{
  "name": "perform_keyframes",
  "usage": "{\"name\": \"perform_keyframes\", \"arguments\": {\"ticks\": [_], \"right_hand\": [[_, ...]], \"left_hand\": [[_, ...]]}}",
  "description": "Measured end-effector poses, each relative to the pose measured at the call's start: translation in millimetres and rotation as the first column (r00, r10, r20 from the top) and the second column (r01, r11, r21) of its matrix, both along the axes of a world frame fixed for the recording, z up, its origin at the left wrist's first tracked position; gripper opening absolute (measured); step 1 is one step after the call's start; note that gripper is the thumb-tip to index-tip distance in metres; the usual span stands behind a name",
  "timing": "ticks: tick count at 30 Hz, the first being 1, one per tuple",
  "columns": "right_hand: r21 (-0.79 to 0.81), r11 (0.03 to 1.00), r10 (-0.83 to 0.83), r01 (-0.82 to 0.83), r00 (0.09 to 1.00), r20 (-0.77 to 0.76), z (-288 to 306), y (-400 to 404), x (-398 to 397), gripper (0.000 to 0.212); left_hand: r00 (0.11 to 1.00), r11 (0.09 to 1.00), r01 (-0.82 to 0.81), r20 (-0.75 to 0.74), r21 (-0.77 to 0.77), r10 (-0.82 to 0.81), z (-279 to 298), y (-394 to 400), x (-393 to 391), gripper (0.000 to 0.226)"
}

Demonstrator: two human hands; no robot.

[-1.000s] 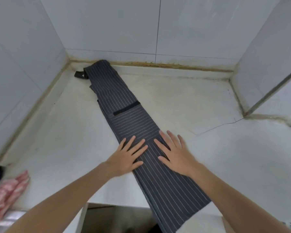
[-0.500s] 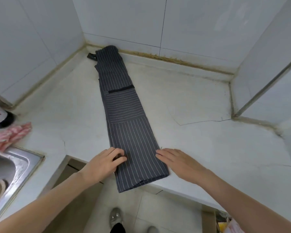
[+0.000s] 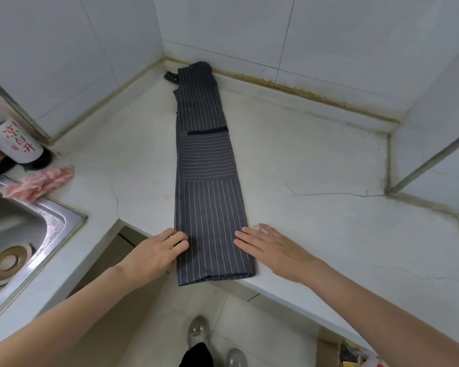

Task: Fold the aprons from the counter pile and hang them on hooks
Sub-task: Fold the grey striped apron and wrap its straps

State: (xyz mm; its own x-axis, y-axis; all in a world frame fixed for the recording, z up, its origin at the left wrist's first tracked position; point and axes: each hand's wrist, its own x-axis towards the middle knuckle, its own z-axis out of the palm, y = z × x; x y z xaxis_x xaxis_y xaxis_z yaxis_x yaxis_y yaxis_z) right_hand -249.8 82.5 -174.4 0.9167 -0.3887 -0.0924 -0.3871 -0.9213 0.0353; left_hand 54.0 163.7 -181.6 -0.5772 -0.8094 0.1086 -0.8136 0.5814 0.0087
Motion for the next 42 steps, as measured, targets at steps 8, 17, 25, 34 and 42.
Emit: {"name": "perform_keyframes", "arguments": {"ticks": [8,17,25,34,42], "right_hand": [[0.354,0.932,-0.030,0.079,0.990,-0.141,12,-12,12,0.079],[0.727,0.546,-0.677,0.417,0.731,0.089,30,-26,57,0.025],[0.829,0.035,-0.864,0.558,0.434,-0.256,26,-60,80,0.049],[0.539,0.244,-0.885,0.806,0.412,-0.217,21,-57,104,0.042],[0.511,0.330,-0.915,0.793,0.402,-0.034,20,-54,100,0.032]], "left_hand": [[0.985,0.985,-0.108,-0.120,0.133,0.125,6,-10,10,0.040],[0.575,0.678,-0.375,-0.415,0.632,0.705,29,-18,10,0.021],[0.282,0.299,-0.264,-0.223,0.917,0.933,36,-32,0,0.053],[0.239,0.342,-0.794,-0.260,0.502,0.936,29,-42,-3,0.035],[0.936,0.904,-0.333,0.214,0.268,0.281,-1,-58,-37,0.085]]}}
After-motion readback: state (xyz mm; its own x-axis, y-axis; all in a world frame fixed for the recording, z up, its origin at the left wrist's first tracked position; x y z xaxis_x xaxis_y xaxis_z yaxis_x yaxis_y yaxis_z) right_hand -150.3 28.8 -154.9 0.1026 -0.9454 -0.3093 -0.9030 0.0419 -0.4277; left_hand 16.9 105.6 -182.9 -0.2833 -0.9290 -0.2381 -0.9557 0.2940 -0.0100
